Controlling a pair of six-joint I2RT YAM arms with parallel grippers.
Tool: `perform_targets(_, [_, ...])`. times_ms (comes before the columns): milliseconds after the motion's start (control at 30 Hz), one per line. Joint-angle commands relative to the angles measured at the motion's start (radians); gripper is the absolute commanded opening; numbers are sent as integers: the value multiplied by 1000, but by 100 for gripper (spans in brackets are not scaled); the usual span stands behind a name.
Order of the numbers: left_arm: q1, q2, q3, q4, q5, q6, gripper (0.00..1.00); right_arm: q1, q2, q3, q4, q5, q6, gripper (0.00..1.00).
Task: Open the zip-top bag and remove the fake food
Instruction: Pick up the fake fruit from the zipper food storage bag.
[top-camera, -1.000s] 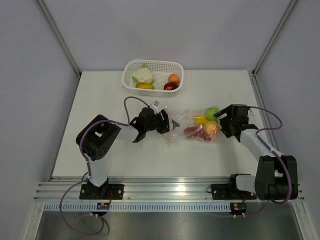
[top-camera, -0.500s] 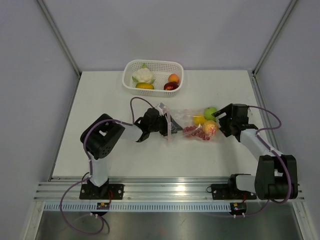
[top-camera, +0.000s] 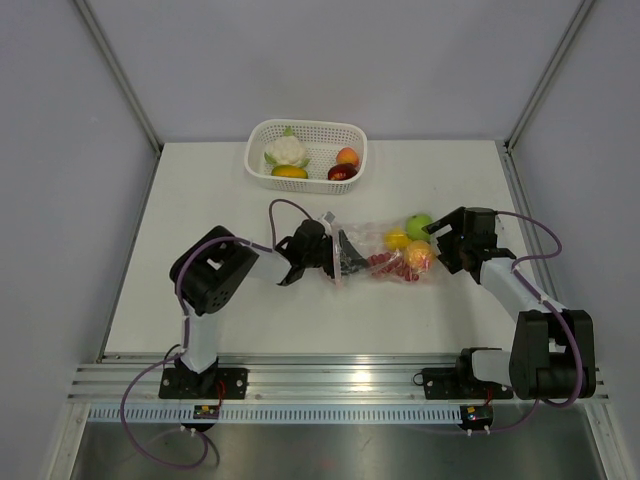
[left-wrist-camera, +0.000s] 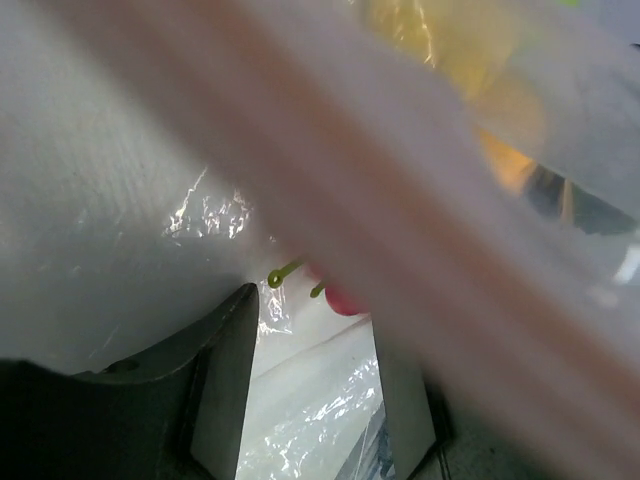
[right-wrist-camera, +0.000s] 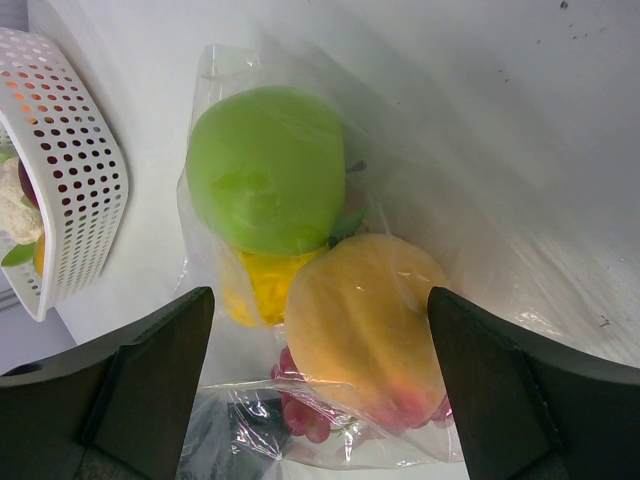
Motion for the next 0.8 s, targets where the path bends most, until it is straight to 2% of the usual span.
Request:
perform_targets(0, [-8,27,42,7,23,-8,50,-2,-14,6,34,-13,11,95])
perform_targets(233, [-8,36,53,-5,-20,5,43,-2,-28,4,30,-12,14,95])
perform_targets(767, [-8,34,73,-1,-28,-4,35,-2,-26,-2,51,-33,17,95])
